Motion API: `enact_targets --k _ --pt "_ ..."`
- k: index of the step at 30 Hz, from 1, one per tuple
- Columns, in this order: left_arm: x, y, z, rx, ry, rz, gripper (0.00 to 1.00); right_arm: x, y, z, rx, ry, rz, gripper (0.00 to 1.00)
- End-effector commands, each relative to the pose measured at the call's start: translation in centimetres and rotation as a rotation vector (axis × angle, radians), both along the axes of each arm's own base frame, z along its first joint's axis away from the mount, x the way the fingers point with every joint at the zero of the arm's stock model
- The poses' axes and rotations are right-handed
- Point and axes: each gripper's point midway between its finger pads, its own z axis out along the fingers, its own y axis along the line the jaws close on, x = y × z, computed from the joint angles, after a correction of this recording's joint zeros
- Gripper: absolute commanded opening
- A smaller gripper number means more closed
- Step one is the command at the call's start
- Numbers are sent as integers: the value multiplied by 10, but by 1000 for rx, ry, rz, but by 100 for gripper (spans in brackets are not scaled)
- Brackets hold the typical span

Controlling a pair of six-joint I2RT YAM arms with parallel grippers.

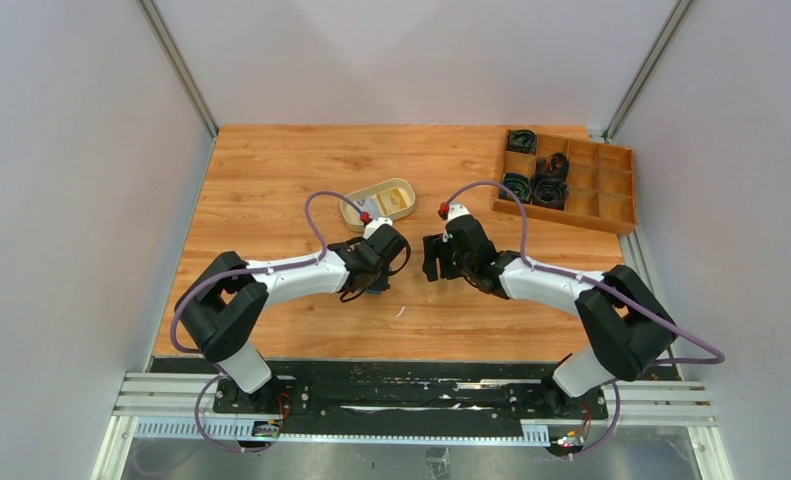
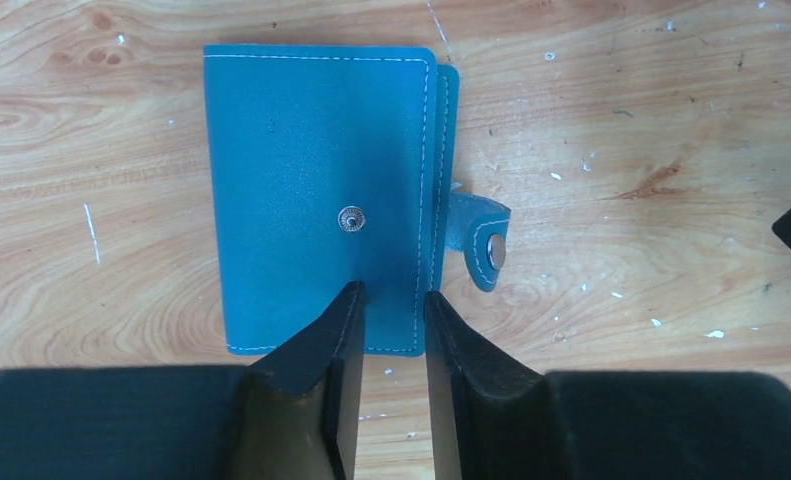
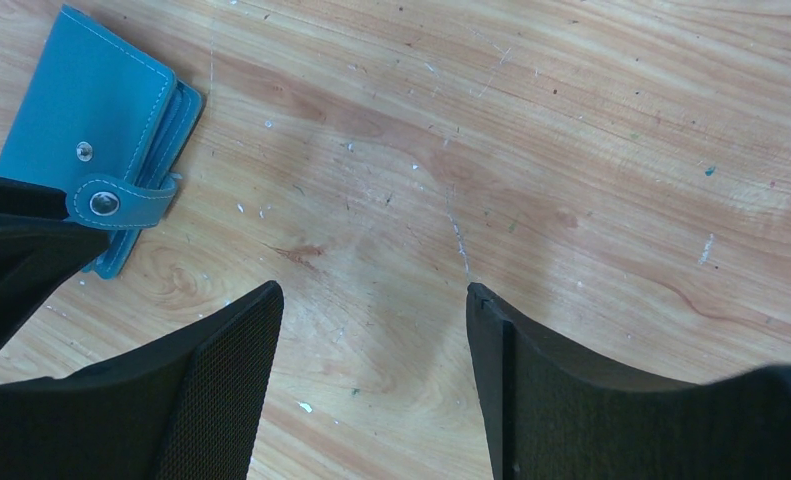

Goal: Take the credit cards out of the card holder

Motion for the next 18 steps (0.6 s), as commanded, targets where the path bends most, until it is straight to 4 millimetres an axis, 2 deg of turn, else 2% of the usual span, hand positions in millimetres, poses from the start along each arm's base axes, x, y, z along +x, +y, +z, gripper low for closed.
enact_targets --k 1,3,6,10,15,18 --pt "-14 -3 -2 -45 37 -19 24 -1 -2 7 24 -24 -6 71" --pt "-12 -7 10 -72 14 -29 19 -2 2 8 45 -20 1 71" --pt "-9 -8 23 -88 -9 -35 0 -4 12 9 91 -5 21 71" --pt "-9 -8 29 -96 -21 -39 0 -6 25 12 147 10 38 70" --pt "-8 0 37 -69 -35 -19 0 -13 58 21 223 8 103 70" --pt "-3 21 42 -17 -41 32 22 -17 75 20 219 14 134 71"
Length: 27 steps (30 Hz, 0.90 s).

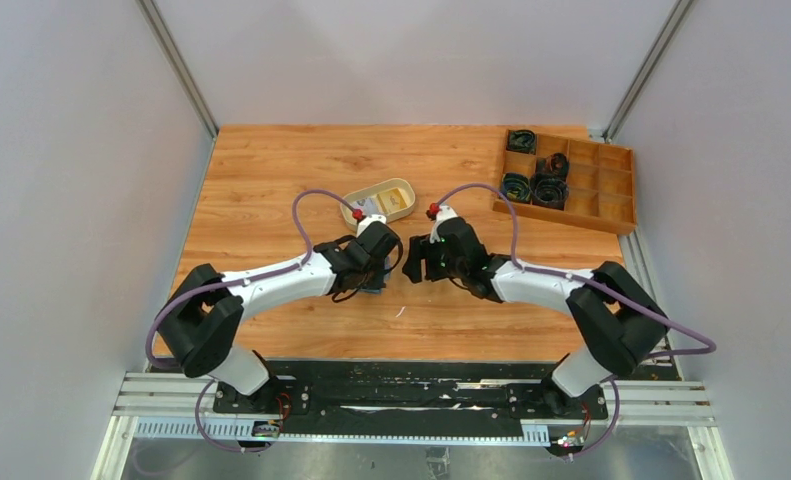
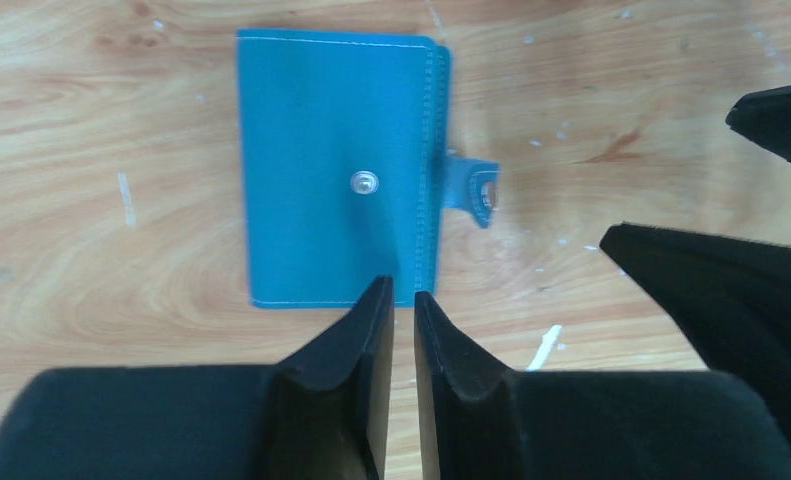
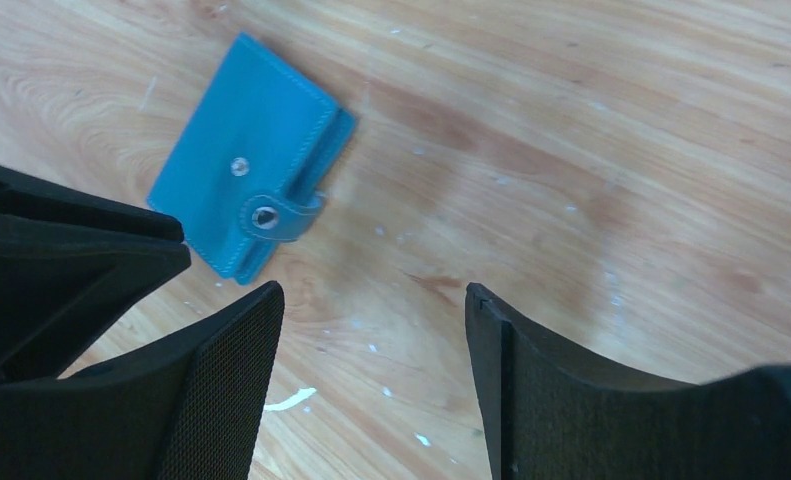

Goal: Take the credit cards out of the card holder

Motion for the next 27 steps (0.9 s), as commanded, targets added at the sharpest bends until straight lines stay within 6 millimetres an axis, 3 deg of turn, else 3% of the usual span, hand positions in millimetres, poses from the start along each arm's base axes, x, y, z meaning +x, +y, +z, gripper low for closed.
enact_targets --k 1,4,8,15,21,23,24,25,26,27 --pt "6 30 14 62 -14 76 28 -7 36 5 41 1 62 71" --pt "9 50 10 55 10 121 39 -12 54 6 27 -10 99 71" --pt "10 68 4 50 30 158 42 -11 71 9 15 -19 118 69" --pt "8 73 -4 56 55 156 42 -3 79 -11 -18 25 81 63" --pt "7 75 -10 59 68 155 42 6 71 -22 -81 34 18 59" --pt "8 75 -9 55 67 155 42 8 70 -23 -89 35 10 49" --pt "8 76 -9 53 67 156 42 8 70 -24 -91 38 8 29" --pt "9 76 -8 53 67 156 42 8 70 -24 -95 40 6 19" --pt "9 76 -7 51 66 157 42 9 70 -23 -98 40 3 2" --pt "10 77 -7 49 65 158 42 9 68 -23 -105 39 1 0"
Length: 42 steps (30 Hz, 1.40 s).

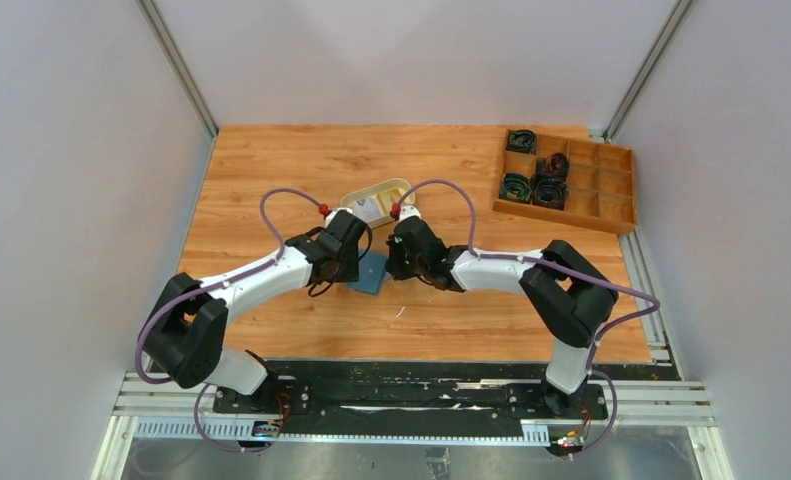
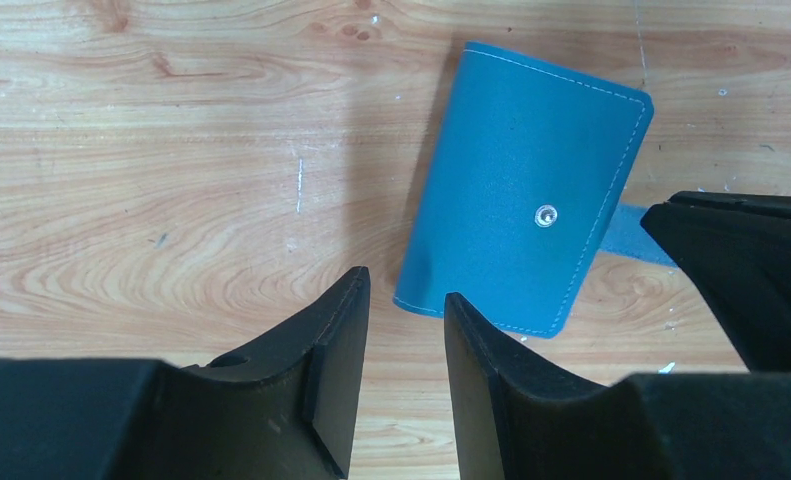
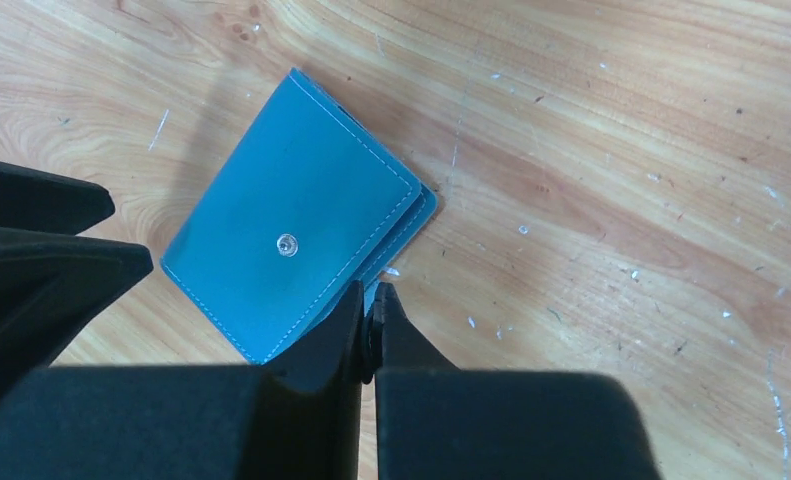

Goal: Take the credit cards out of the card holder

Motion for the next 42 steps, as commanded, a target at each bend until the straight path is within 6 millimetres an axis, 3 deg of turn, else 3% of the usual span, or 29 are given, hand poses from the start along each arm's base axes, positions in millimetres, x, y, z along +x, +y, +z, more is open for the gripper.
enact_targets --k 1,5,10,18,23,27,38,42 --pt "-1 5 -4 4 10 -2 42 6 -4 4 -40 -18 -35 0" --pt "0 3 1 -40 -6 -7 42 11 -16 30 -62 -93 -46 0" --pt "2 -12 8 -147 -42 -39 44 15 -25 77 -56 -182 -45 0" --pt "3 -29 3 -247 -46 -64 44 11 -36 105 -31 -217 -63 0" --pt "1 -32 -5 -255 -28 -62 45 9 -54 81 -81 -186 -98 0" --pt "-1 -31 -9 -255 -19 -59 45 7 -82 60 -109 -152 -168 0" --pt "2 -35 -14 -252 1 -65 44 13 -211 7 -187 -41 -504 0" --pt "5 -42 -15 -271 8 -81 44 10 -218 -14 -210 27 -515 0"
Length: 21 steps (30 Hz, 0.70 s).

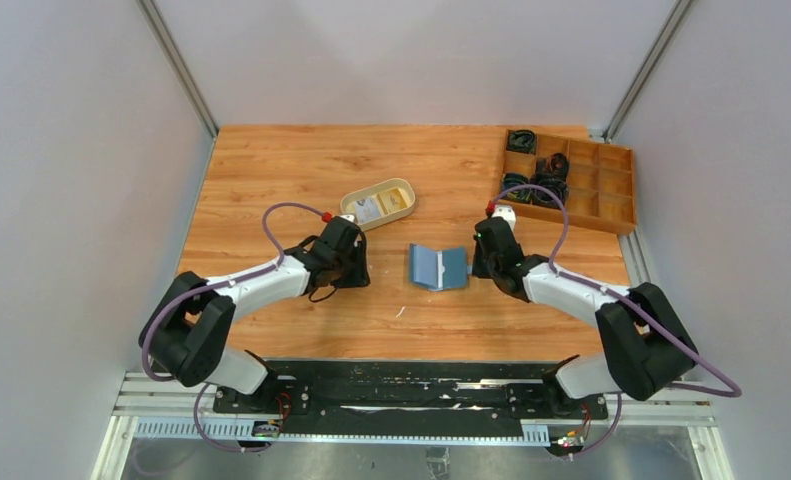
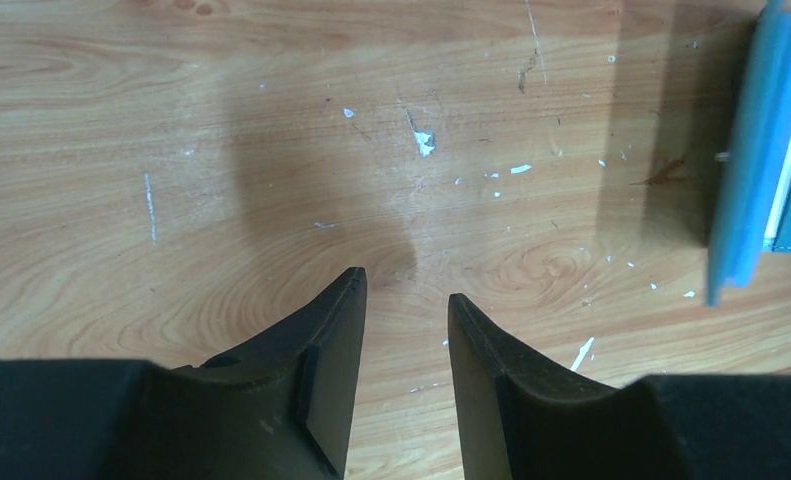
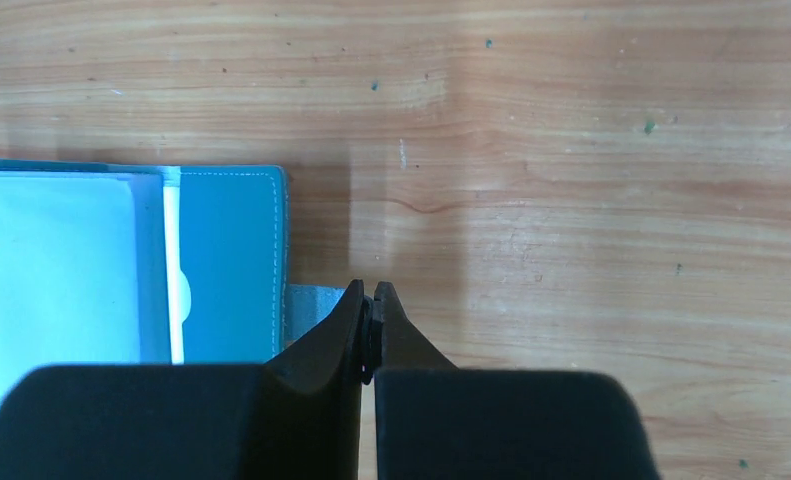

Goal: Take the credit cards out of the card holder

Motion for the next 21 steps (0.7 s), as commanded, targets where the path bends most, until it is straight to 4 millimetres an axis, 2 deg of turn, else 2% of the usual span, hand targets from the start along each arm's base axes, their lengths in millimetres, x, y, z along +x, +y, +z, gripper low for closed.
enact_targets --k 1,6,11,13,18,21 --pt "10 -13 4 -50 -10 -17 44 -7 -10 -25 -5 85 -48 0" --pt "18 -39 15 -163 -28 -69 44 -14 0 -46 32 149 -24 2" --pt "30 -79 36 -336 -38 -134 44 -13 -1 -49 18 152 -13 3" --pt "38 -87 38 -363 -33 -131 45 -13 0 -49 14 151 -7 3" --pt "46 -107 16 -424 46 -113 45 -12 5 -52 25 162 13 3" --pt "44 -113 -2 -446 117 -88 43 -12 7 -54 32 166 21 3"
